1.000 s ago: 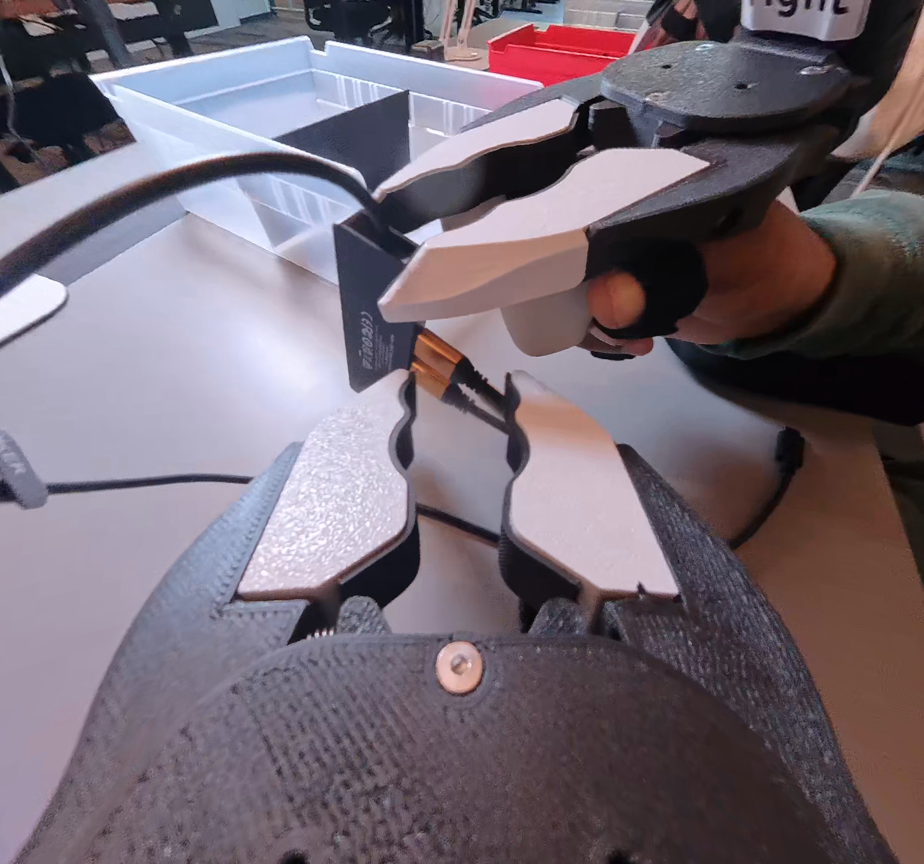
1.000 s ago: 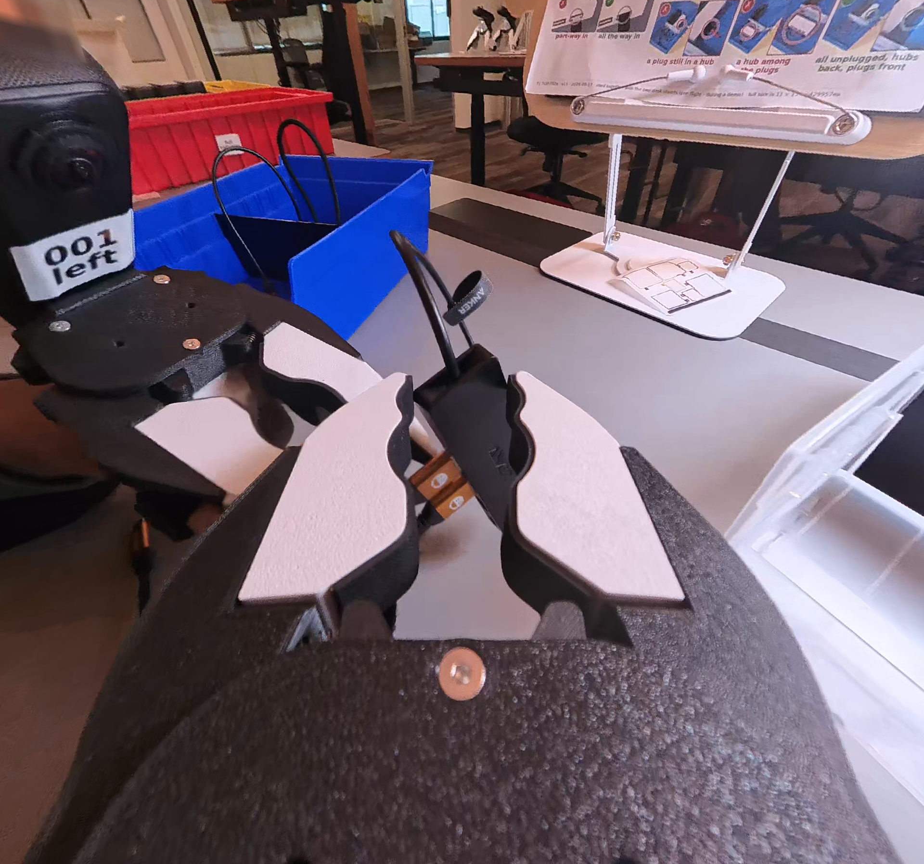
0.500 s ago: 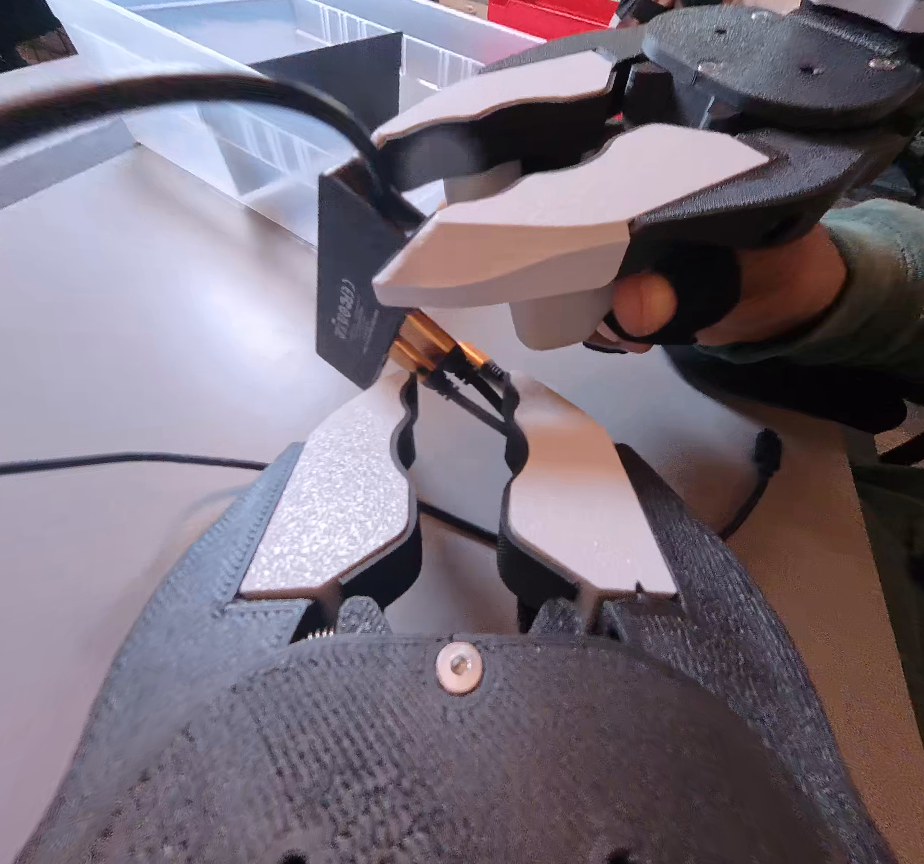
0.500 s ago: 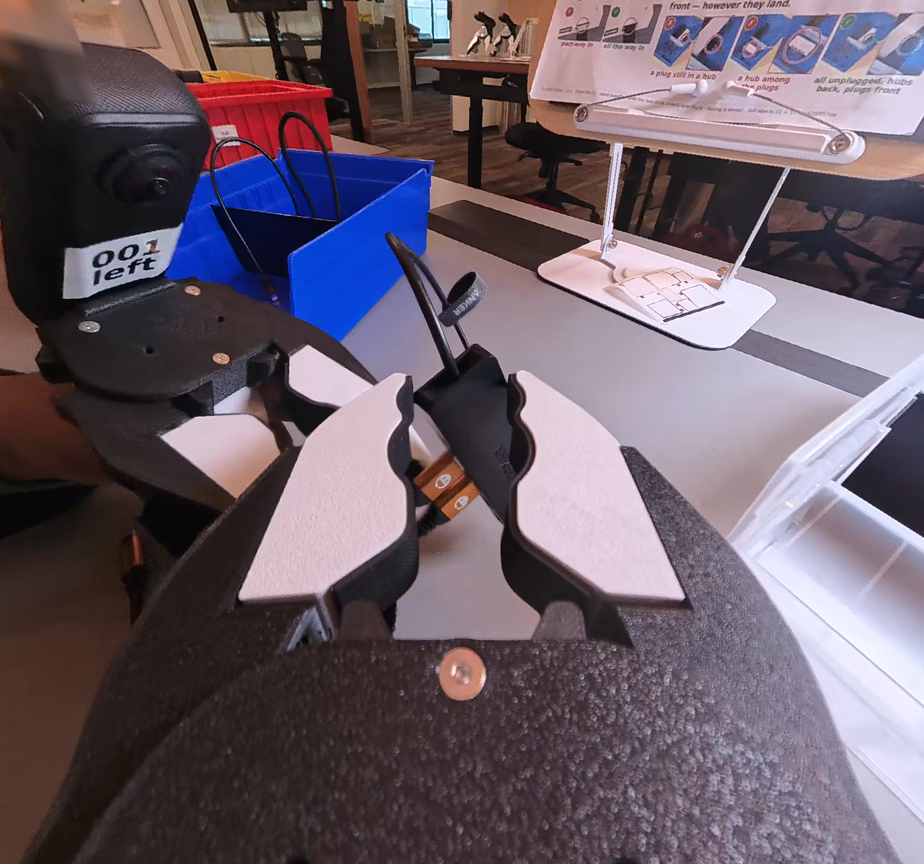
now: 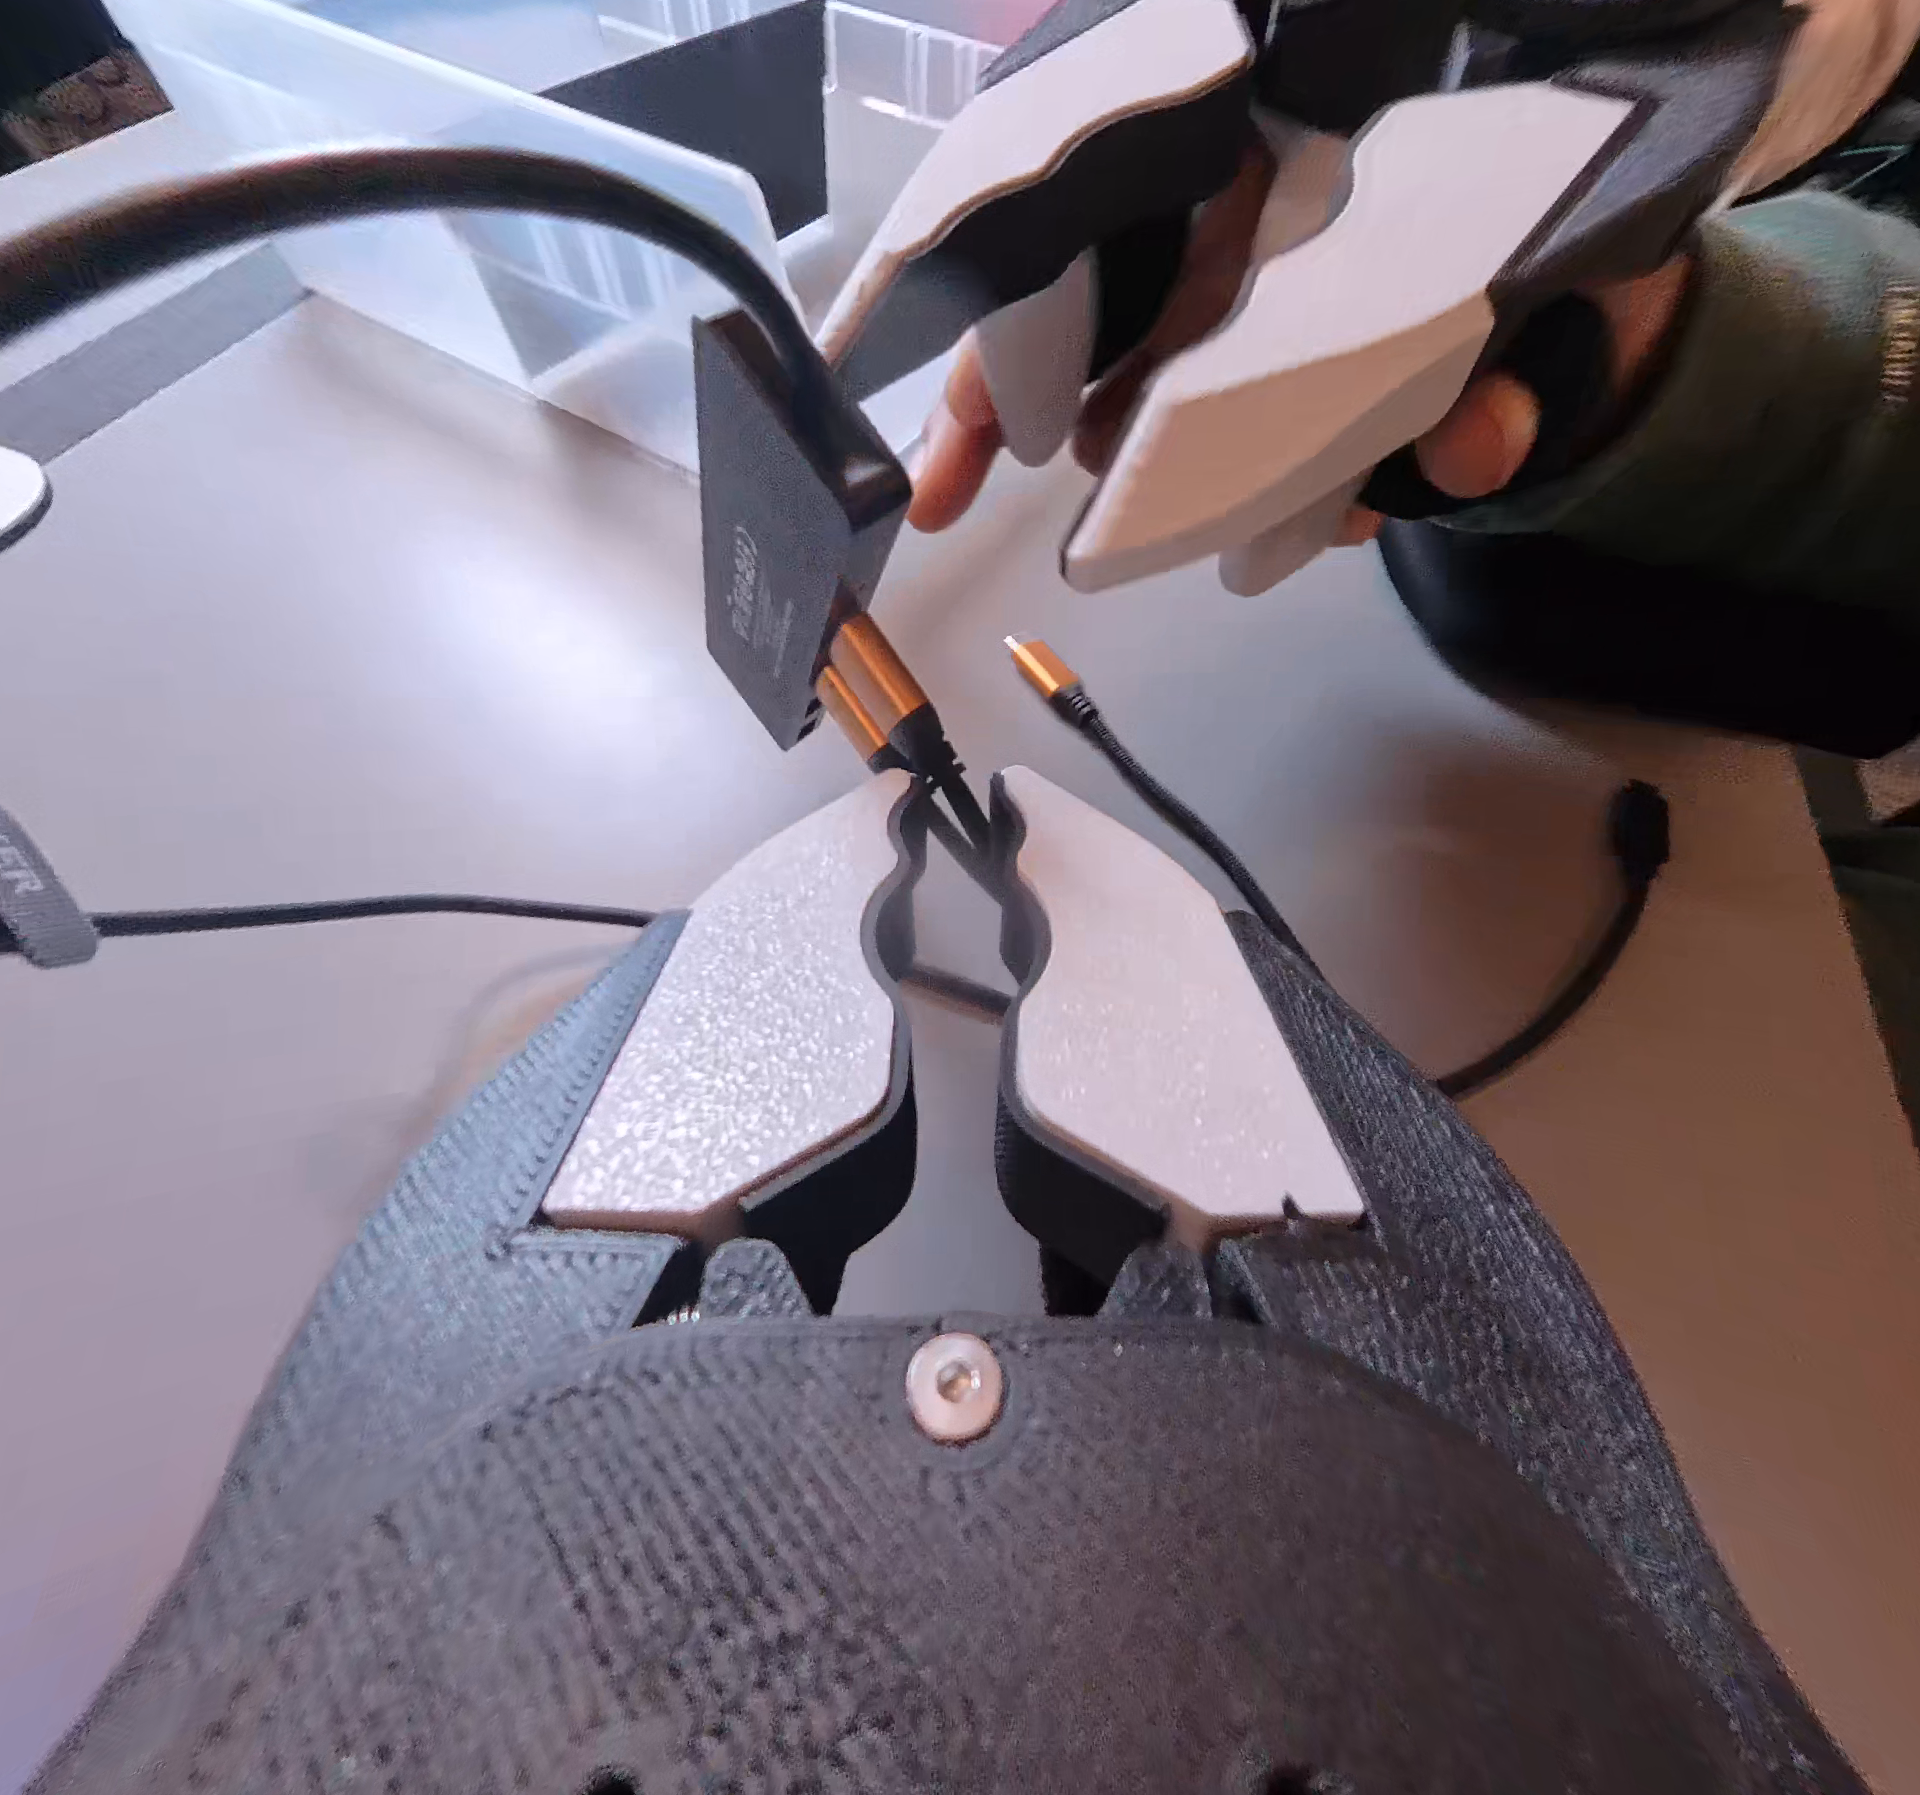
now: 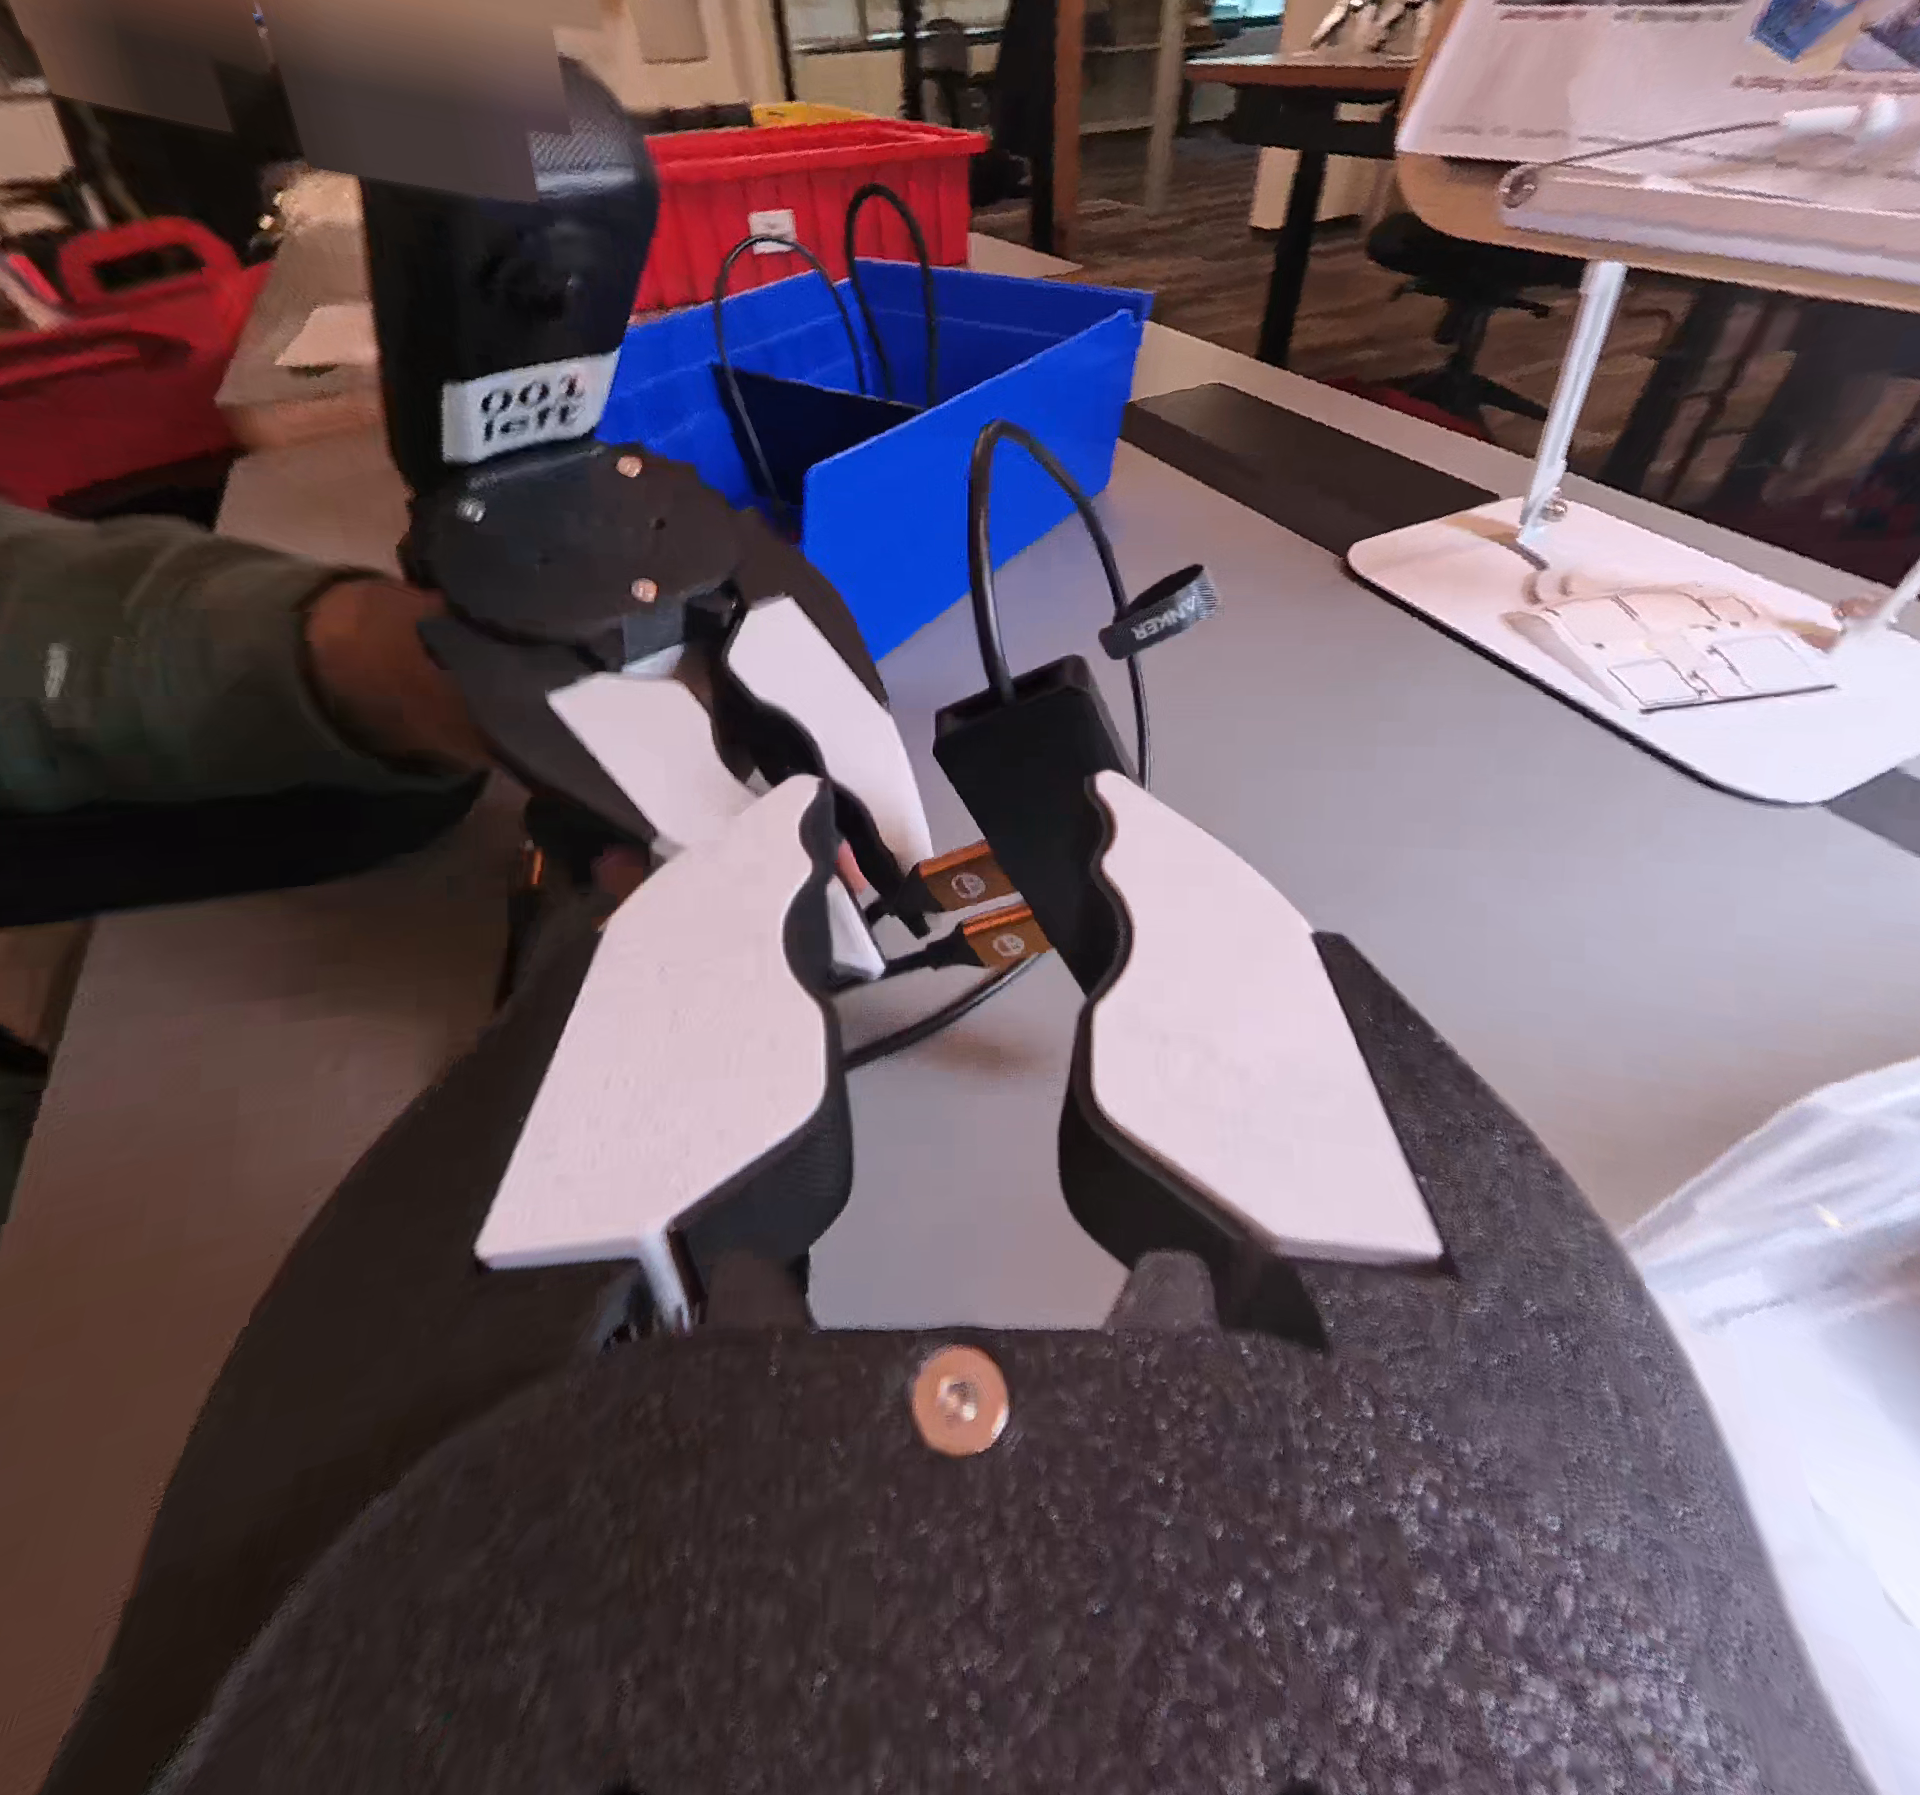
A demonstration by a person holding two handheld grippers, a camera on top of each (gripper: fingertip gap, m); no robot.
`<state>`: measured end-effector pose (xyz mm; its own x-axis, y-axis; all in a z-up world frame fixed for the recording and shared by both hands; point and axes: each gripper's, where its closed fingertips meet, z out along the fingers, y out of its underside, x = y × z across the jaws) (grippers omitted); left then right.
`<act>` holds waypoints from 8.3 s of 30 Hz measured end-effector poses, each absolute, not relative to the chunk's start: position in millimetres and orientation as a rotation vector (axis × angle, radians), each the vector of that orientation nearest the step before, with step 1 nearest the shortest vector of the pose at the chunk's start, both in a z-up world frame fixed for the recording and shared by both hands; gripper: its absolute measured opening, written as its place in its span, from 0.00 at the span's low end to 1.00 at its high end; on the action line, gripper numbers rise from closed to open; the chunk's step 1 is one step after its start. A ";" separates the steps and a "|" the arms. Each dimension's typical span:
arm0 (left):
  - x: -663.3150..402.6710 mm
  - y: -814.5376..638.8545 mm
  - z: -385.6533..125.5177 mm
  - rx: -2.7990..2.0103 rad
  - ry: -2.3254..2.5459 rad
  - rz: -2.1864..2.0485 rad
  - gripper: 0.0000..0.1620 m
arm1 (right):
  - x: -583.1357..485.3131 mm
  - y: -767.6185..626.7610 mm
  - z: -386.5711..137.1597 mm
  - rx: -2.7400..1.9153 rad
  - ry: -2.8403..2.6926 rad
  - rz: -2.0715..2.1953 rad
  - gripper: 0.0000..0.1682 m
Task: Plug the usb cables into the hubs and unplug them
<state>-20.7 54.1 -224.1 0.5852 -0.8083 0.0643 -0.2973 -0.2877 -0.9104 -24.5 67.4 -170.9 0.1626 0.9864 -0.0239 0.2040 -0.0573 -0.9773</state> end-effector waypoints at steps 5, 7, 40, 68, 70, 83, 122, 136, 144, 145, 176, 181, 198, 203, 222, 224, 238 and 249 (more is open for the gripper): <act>-21.5 17.8 -213.2 -1.788 1.105 -0.907 0.07 | -5.7 65.5 -186.2 -1.383 -1.481 0.977 0.36; -21.6 -2.4 -211.0 -1.760 1.199 -1.053 0.07 | 0.6 52.5 -199.3 -1.396 -1.591 1.094 0.33; -14.1 -3.7 -192.9 -1.678 1.255 -0.770 0.04 | -21.8 -3.7 -191.1 -1.232 -1.695 1.204 0.07; -11.0 7.9 -155.3 -1.715 1.030 -1.039 0.05 | -14.9 9.9 -143.7 -1.156 -1.537 1.340 0.07; -9.9 10.1 -155.1 -1.712 1.016 -1.035 0.05 | -13.7 12.2 -143.2 -1.162 -1.524 1.344 0.07; -7.4 11.1 -158.4 -1.672 1.006 -1.053 0.05 | -11.7 13.2 -143.5 -1.179 -1.521 1.343 0.07; -131.2 68.9 -187.1 -1.955 0.831 -0.077 0.16 | 77.2 83.9 -53.3 -1.046 -0.865 1.336 0.07; -23.8 32.0 -169.3 -1.555 1.059 -0.474 0.19 | -1.2 44.2 -129.9 -1.249 -1.223 1.348 0.07; -5.9 20.9 -208.8 -1.635 1.216 -0.511 0.05 | -22.3 15.1 -154.6 -1.248 -1.378 1.380 0.07; -6.0 19.7 -207.6 -1.652 1.208 -0.540 0.05 | -21.6 15.3 -153.5 -1.249 -1.371 1.391 0.07; -17.6 1.7 -187.1 -1.709 1.076 -0.956 0.05 | -15.8 8.7 -180.0 -1.274 -1.545 1.313 0.08; -10.3 -3.1 -194.7 -1.726 1.124 -0.956 0.04 | -18.5 0.4 -178.8 -1.236 -1.592 1.268 0.08; -55.3 1.3 -176.2 -1.749 1.073 -0.909 0.05 | 59.9 54.7 -81.1 -1.023 -1.183 1.360 0.07; -58.7 20.1 -206.2 -1.932 1.132 -0.649 0.05 | 61.4 56.9 -74.9 -1.015 -1.172 1.278 0.07; -24.6 52.5 -246.7 -1.931 1.098 -0.437 0.30 | 36.6 -80.1 -114.2 -0.766 -1.826 1.724 0.07; -28.7 54.1 -259.9 -1.998 1.165 -0.388 0.00 | 41.2 -91.2 -113.1 -0.723 -1.859 1.764 0.07; -31.1 45.4 -278.4 -2.154 1.148 -0.471 0.33 | 32.8 -58.1 -123.4 -0.875 -1.753 1.710 0.07; -27.9 35.3 -121.7 -1.555 0.711 -1.074 0.02 | 31.3 -22.0 -123.7 -1.014 -1.591 1.622 0.07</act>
